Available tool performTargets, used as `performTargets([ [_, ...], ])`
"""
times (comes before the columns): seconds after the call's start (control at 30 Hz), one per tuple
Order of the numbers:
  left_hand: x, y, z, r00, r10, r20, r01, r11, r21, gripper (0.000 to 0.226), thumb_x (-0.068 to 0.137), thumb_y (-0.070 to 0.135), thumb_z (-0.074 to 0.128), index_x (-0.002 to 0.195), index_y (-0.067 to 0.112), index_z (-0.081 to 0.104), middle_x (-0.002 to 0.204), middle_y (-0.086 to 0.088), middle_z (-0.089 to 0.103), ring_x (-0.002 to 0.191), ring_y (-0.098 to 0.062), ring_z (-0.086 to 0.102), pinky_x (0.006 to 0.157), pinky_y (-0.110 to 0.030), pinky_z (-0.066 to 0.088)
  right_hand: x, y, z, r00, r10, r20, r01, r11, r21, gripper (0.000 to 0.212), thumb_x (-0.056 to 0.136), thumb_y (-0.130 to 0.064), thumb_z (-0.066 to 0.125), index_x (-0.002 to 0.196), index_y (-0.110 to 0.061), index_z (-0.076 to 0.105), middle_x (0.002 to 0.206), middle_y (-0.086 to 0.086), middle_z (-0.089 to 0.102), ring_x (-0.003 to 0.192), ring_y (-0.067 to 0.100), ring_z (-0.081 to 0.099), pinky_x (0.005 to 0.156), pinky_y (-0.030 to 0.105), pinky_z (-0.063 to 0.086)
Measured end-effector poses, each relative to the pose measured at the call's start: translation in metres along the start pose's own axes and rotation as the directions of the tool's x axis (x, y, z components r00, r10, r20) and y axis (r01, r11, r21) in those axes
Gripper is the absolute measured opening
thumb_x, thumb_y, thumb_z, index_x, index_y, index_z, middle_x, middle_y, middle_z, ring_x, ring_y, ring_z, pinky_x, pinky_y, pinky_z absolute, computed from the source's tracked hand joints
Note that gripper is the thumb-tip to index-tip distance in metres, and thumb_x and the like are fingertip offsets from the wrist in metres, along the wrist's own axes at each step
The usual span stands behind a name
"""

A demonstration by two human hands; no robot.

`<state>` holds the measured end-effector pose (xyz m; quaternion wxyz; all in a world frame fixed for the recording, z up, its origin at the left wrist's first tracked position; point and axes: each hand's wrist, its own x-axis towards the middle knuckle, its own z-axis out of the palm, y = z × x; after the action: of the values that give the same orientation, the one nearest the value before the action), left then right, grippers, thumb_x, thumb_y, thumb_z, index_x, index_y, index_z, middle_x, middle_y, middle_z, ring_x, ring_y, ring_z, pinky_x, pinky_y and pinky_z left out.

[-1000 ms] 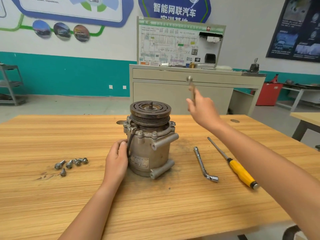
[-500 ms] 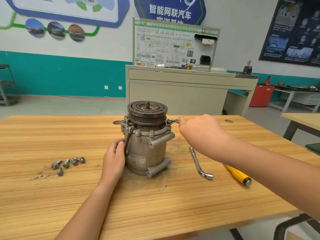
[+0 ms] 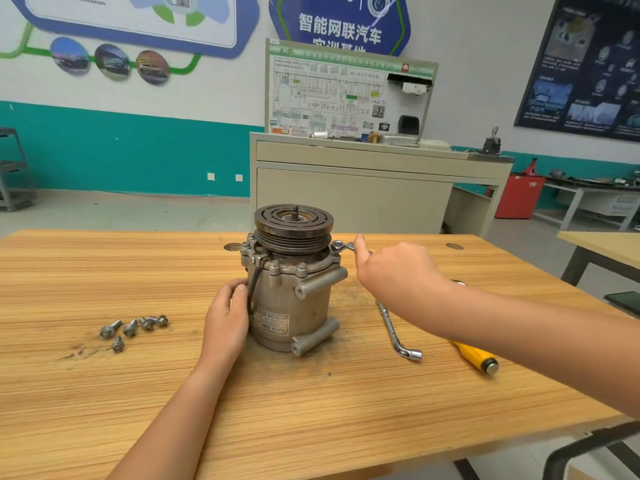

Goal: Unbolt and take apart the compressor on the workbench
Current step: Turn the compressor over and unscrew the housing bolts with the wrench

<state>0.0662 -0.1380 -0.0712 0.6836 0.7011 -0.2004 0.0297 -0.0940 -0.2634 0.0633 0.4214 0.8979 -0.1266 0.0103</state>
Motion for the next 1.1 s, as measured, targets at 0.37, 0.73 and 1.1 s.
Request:
performTargets([
  [0.37,0.001,0.001,0.001,1.0,-0.003,0.002,0.003,1.0,-0.006,0.019,0.098,0.017,0.039,0.107,0.023,0.055,0.106,0.008,0.056,0.104,-0.008,0.048,0.085,-0.024,0.033,0.005,0.019,-0.022,0.997,-0.075,0.016,0.076,0.991,-0.11,0.048,0.091,0.002,0.042,0.138,0.0,0.032,0.063,0.002,0.038,0.046,0.017,0.032,0.037,0.026,0.022],
  [0.73,0.0,0.003,0.0,1.0,-0.001,0.011,0.001,1.0,-0.005,0.021,0.098,0.015,0.039,0.108,0.021,0.057,0.106,0.008,0.057,0.103,-0.007,0.048,0.083,-0.023,0.032,0.006,0.006,-0.027,0.997,-0.003,0.076,0.003,1.0,-0.005,0.033,0.089,0.004,0.048,0.12,-0.006,0.05,0.061,0.0,0.033,0.049,0.018,0.033,0.039,0.025,0.026],
  [1.1,-0.004,0.004,0.0,1.0,0.009,0.009,-0.009,1.0,0.011,0.02,0.098,0.016,0.038,0.106,0.026,0.052,0.101,0.015,0.053,0.102,-0.004,0.045,0.083,-0.02,0.03,0.006,0.005,-0.02,0.998,0.022,0.062,-0.025,0.998,0.052,0.032,0.087,0.004,0.05,0.118,-0.005,0.051,0.062,0.0,0.035,0.055,0.019,0.032,0.039,0.026,0.022],
])
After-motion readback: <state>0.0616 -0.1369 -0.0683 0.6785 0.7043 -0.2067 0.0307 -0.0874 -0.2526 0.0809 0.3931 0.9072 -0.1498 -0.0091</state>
